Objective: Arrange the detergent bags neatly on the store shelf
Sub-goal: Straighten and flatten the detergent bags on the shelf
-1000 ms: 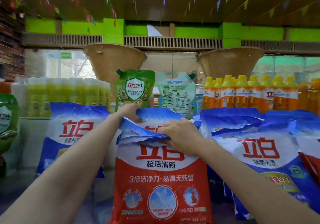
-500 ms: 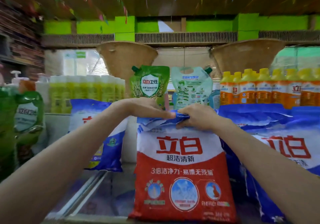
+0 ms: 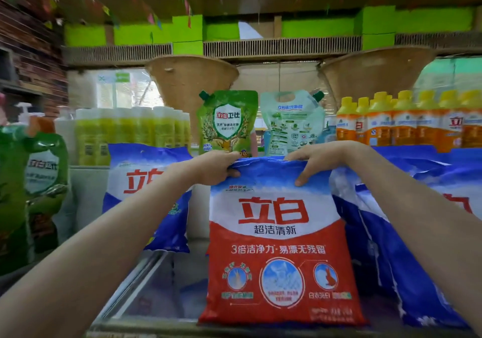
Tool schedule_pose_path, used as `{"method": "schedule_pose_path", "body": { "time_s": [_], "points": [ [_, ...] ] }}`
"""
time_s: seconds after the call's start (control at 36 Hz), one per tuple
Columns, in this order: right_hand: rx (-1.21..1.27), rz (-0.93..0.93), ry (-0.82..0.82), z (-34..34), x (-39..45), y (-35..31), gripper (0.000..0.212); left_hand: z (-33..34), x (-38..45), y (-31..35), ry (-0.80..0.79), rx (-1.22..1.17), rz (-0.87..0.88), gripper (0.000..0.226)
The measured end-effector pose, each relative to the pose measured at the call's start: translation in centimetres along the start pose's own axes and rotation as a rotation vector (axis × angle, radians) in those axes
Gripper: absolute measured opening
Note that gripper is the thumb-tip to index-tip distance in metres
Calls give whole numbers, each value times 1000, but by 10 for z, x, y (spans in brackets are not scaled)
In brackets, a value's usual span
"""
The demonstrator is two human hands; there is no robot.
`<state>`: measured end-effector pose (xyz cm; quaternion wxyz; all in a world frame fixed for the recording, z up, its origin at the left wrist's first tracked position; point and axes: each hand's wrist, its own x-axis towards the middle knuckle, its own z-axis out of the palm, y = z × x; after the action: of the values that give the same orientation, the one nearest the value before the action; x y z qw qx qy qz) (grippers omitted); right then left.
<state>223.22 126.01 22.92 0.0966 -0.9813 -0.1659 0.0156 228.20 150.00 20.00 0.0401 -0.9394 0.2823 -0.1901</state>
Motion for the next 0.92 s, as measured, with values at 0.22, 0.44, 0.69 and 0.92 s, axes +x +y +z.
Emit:
{"method": "schedule_pose_path", "body": {
  "time_s": [0.22, 0.44, 0.69, 0.92],
  "points": [
    [-162, -126, 301, 30, 7, 21, 53, 2, -20, 14, 46, 224, 21, 50],
    [-49, -261, 690, 57, 7, 32, 67, 7, -16, 10, 119, 115, -9, 40],
    [650, -60, 819, 71, 10, 33, 26, 44, -21, 20, 699, -566, -229, 28],
    [524, -148, 1163, 2, 8, -13, 18, -32, -1, 11, 920, -523, -304, 26]
  ]
}}
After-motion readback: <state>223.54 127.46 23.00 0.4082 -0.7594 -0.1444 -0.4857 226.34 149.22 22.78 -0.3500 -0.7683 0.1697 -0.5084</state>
